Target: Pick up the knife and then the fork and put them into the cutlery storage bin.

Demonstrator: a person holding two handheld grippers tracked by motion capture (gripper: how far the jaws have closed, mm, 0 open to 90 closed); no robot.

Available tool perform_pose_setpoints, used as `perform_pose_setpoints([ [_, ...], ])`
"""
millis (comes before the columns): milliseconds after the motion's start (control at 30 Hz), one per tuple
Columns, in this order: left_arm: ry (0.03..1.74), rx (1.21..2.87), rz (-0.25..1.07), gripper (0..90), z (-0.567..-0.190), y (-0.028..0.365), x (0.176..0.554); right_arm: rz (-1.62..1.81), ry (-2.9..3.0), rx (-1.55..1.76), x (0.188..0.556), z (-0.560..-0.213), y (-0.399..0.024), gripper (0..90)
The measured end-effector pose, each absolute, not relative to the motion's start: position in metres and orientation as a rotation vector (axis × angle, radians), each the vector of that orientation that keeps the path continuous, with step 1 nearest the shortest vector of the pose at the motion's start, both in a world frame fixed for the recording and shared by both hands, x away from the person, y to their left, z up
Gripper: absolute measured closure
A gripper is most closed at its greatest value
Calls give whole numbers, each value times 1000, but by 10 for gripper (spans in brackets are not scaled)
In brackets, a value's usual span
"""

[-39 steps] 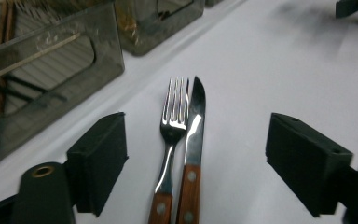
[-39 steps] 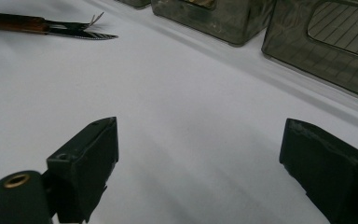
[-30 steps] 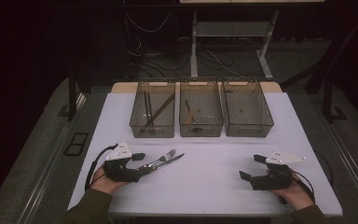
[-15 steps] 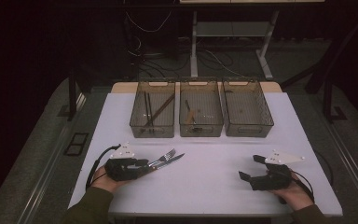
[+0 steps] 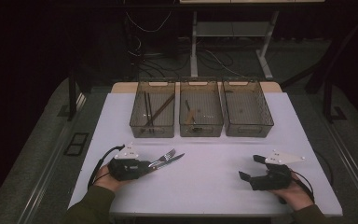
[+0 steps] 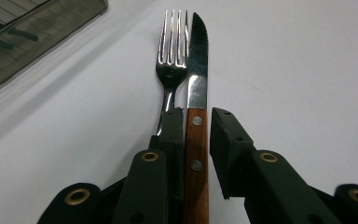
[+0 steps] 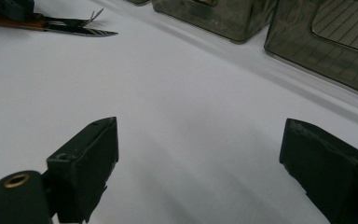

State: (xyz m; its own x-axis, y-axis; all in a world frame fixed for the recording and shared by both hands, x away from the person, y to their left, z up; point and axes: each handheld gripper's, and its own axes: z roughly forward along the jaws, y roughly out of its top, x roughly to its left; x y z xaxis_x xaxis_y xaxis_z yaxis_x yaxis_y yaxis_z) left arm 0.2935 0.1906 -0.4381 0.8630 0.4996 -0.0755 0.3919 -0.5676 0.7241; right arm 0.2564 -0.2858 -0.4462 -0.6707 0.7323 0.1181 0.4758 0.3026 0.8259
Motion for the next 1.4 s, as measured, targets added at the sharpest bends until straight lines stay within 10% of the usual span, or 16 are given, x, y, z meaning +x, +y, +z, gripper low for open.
perform_pose_setpoints([
  [1400, 650, 2371, 128, 764, -440, 176, 298, 1306, 2291, 1104, 257, -446, -287, 118],
])
